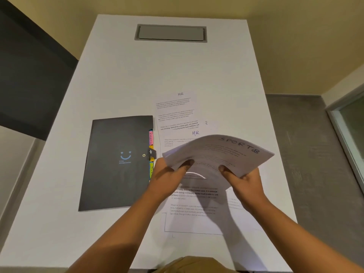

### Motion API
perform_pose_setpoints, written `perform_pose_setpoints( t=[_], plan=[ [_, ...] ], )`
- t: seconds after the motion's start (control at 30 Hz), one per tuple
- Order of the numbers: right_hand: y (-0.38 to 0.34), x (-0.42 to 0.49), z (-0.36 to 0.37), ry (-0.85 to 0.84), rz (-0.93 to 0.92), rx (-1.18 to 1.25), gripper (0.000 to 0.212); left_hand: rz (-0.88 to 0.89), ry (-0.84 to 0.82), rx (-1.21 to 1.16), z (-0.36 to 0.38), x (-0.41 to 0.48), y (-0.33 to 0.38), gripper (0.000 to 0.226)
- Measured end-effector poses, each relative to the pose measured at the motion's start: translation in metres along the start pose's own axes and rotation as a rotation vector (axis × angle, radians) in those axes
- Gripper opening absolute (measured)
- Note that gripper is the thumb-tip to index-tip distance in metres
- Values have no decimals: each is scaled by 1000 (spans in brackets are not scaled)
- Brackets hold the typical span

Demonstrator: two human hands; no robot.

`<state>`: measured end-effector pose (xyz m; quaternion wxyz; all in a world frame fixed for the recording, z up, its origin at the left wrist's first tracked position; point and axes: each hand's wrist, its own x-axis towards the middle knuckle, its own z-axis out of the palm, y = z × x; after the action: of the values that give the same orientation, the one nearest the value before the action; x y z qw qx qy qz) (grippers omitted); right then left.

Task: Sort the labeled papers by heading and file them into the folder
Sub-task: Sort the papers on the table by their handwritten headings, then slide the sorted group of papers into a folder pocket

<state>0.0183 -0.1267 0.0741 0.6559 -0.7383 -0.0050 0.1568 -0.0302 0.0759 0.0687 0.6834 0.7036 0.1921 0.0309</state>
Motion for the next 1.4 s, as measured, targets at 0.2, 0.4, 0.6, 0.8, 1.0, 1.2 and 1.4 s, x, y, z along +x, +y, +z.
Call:
perform_pose_setpoints(
  t=[0.2,0.4,0.6,0.8,1.0,1.2,1.4],
  plan=[
    [9,-4,9,-45,40,-14,29,-40,-6,79,-2,3,-16,21],
    [3,-9,4,-115,36,-56,24,-154,-30,-2,-19,1,-9,28],
    [6,-17,3,-133,93,-246,23,-212,-83,-55,-45,-6,2,20],
    [23,-20,-9,-7,142,-294,23,-369,489,442,-95,-5,-29,53],
    [42,-28,-14,58,250,-266,19,-487,162,1048,-86,-22,-81,72],
    [41,-32,-10,37,252,-267,21,-490,71,1255,-73,-33,-99,97],
    [40,-31,-12,38,247,-271,23,-470,50,1289,-73,-38,-99,87]
  ],
)
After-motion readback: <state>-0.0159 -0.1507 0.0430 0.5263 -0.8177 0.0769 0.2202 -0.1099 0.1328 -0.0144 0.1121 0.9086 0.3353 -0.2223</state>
